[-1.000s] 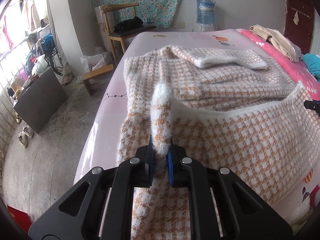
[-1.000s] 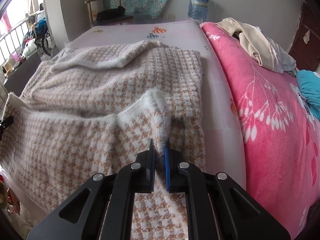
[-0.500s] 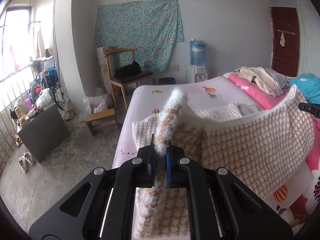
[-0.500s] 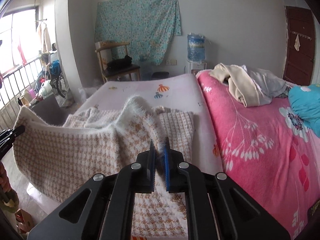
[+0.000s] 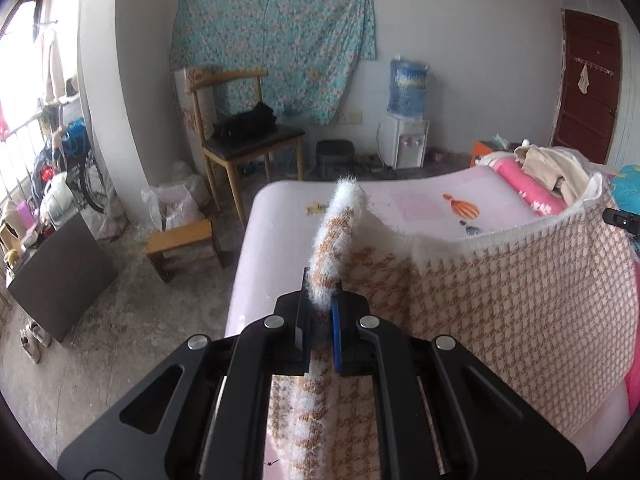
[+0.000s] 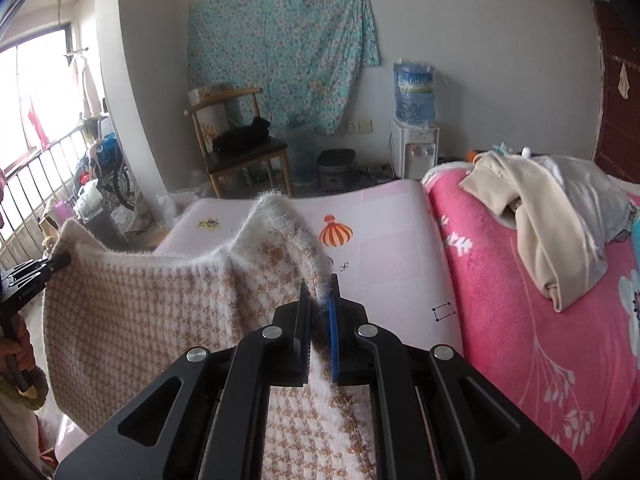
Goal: Fold large clothes
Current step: 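Lift the side edge with both tools and fold it over the coat body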
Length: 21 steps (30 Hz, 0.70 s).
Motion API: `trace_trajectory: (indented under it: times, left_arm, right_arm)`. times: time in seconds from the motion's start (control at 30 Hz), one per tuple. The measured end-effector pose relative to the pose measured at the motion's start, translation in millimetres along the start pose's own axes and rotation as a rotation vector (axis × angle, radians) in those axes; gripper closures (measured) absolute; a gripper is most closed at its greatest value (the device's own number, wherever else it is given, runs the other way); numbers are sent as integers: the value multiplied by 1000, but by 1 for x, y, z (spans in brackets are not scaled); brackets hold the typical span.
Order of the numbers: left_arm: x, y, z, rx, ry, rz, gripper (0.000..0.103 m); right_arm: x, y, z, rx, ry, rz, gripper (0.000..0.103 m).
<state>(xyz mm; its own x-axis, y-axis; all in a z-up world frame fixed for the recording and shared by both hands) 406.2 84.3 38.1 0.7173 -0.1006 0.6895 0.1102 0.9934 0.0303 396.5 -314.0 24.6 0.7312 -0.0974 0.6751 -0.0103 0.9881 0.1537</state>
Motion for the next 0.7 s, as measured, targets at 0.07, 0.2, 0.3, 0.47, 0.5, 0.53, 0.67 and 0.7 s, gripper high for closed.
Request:
trace_trajectory:
  times: [0.07,0.2,0.3,0.47,0.5,0.53,0.67,0.7]
  left_arm:
    - [-12,3,-43,-5,101,20,95]
    - [-48,14,-102,-46,290,69,82]
    - [-58,33,-111,-81,323,173,55]
    - [-64,55,-95,-149,301,337,48]
    - [-63,55,-88,-157,285,343,47]
    - [-62,54,-77,-164,266,339,45]
    - [-57,33,-23,-185,175,257,33]
    - [-57,23,-9,-197,157,229,30]
  right_arm:
    - [-11,-8,-40,3,93,-8,95]
    - [-40,-36,-93,57,249,-133,84]
    - [-46,-60,-102,145,267,-282,50]
    - [-47,-84,-85,205,229,-433,47]
    - [-48,-83,-79,200,223,-427,47]
    - [-50,-79,-71,191,219,-410,47]
    - [-63,-46,-25,139,183,-279,40]
    - [-68,-38,-8,133,166,-245,38]
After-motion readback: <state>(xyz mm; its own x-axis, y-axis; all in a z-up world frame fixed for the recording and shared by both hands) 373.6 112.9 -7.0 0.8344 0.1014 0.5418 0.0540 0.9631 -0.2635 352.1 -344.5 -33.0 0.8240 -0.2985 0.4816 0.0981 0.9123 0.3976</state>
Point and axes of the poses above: each gripper's, at about its wrist camera, not at the fingertips, and z roughly against the way its jaws point, y to its left, x to its top, the point moved 10 cm from there along -z, roughly the way its jaws point, and after that the axes turned 6 degrees about y, right-handed, at the moved point
